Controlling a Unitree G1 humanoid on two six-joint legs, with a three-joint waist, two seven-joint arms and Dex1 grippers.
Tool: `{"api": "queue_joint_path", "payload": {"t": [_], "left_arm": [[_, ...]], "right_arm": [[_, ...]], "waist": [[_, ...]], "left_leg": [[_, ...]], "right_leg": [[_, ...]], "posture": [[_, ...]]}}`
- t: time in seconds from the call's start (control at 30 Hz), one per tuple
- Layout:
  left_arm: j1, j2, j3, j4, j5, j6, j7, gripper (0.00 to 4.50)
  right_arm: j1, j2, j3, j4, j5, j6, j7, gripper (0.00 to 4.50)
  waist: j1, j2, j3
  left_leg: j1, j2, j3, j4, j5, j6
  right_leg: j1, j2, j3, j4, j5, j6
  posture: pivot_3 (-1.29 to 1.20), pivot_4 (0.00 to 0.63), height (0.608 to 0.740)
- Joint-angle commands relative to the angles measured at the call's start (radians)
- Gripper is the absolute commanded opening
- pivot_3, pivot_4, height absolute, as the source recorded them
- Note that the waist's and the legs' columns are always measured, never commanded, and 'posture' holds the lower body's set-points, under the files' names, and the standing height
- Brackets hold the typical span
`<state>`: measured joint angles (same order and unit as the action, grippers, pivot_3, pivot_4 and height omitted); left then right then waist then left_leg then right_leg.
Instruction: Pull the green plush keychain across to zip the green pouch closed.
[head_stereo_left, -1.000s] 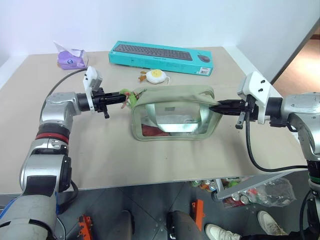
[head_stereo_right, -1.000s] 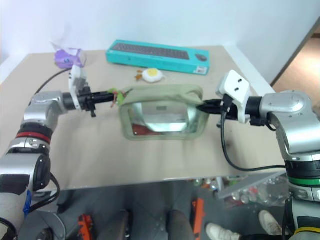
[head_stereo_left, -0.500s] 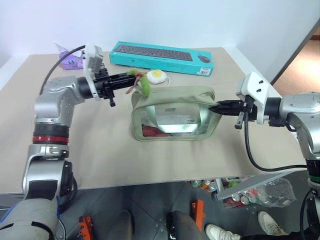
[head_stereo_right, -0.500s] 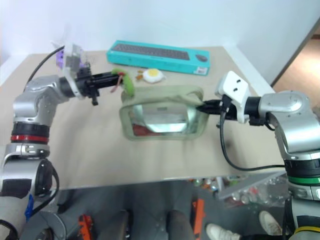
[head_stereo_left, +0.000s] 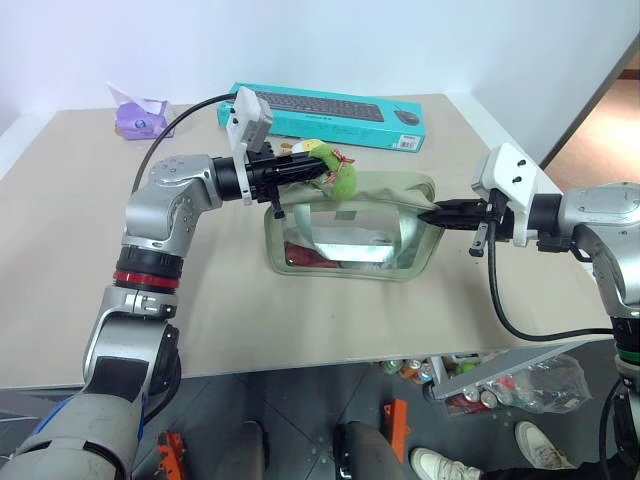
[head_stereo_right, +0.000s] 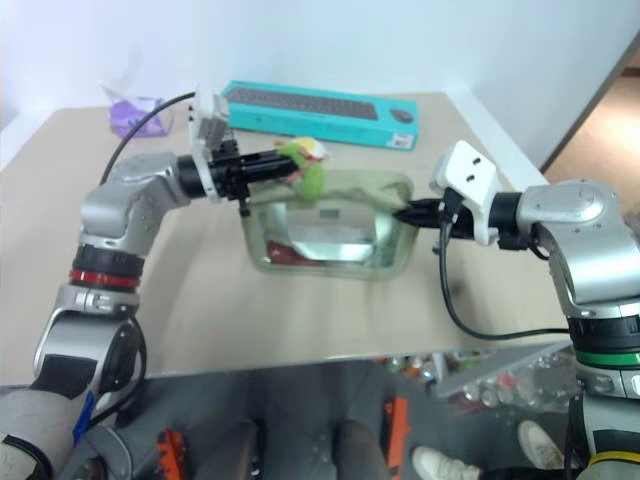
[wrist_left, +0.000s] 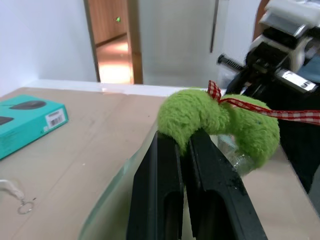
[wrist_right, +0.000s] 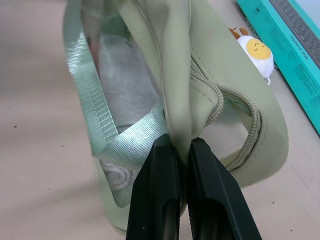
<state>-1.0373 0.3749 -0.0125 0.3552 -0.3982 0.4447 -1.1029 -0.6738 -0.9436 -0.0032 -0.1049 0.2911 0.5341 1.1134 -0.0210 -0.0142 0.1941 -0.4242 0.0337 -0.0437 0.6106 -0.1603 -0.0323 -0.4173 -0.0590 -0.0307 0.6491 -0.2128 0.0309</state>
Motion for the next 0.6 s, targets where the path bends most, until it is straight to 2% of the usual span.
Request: {"api": "queue_joint_path", "payload": {"t": [0.03,0.13,0.27,0.33,0.37,0.53,0.6], "left_arm": [[-0.032,0.014,-0.018,-0.024,0.005,0.001,-0.020,0.03],[-0.029,0.030,-0.044,-0.024,0.028,0.005,-0.033,0.03],[-0.020,0.051,-0.057,-0.040,0.015,0.043,-0.075,1.31],[-0.018,0.056,-0.058,-0.045,0.024,0.032,-0.075,1.96],[-0.017,0.061,-0.063,-0.046,0.030,0.023,-0.082,2.44],[-0.023,0.103,-0.070,-0.032,0.055,-0.026,-0.129,4.03],[-0.026,0.128,-0.069,-0.032,0.052,-0.023,-0.154,4.03]], "right_arm": [[-0.016,-0.015,-0.023,-0.027,0.006,-0.013,0.000,0.00],[-0.016,-0.012,-0.023,-0.029,0.006,-0.014,-0.003,0.00],[-0.016,-0.008,-0.023,-0.032,0.008,-0.015,-0.007,0.00],[-0.016,-0.006,-0.023,-0.033,0.009,-0.016,-0.007,0.00],[-0.015,-0.006,-0.022,-0.034,0.010,-0.016,-0.007,0.00],[-0.017,-0.002,-0.018,-0.030,0.009,-0.019,-0.006,0.00],[-0.019,-0.001,-0.016,-0.028,0.009,-0.020,-0.006,0.00]], "waist": [[0.000,0.000,0.000],[0.000,0.000,0.000],[0.000,0.000,0.000],[0.000,0.000,0.000],[0.000,0.000,0.000],[0.000,0.000,0.000],[0.000,0.000,0.000]], "left_leg": [[0.000,0.000,0.000,0.000,0.000,0.000],[0.000,0.000,0.000,0.000,0.000,0.000],[0.000,0.000,0.000,0.000,0.000,0.000],[0.000,0.000,0.000,0.000,0.000,0.000],[0.000,0.000,0.000,0.000,0.000,0.000],[0.000,0.000,0.000,0.000,0.000,0.000],[0.000,0.000,0.000,0.000,0.000,0.000]], "right_leg": [[0.000,0.000,0.000,0.000,0.000,0.000],[0.000,0.000,0.000,0.000,0.000,0.000],[0.000,0.000,0.000,0.000,0.000,0.000],[0.000,0.000,0.000,0.000,0.000,0.000],[0.000,0.000,0.000,0.000,0.000,0.000],[0.000,0.000,0.000,0.000,0.000,0.000],[0.000,0.000,0.000,0.000,0.000,0.000]], "posture": [[0.00,0.150,0.740],[0.00,0.150,0.740],[0.00,0.150,0.740],[0.00,0.150,0.740],[0.00,0.150,0.740],[0.00,0.150,0.740],[0.00,0.150,0.740]]}}
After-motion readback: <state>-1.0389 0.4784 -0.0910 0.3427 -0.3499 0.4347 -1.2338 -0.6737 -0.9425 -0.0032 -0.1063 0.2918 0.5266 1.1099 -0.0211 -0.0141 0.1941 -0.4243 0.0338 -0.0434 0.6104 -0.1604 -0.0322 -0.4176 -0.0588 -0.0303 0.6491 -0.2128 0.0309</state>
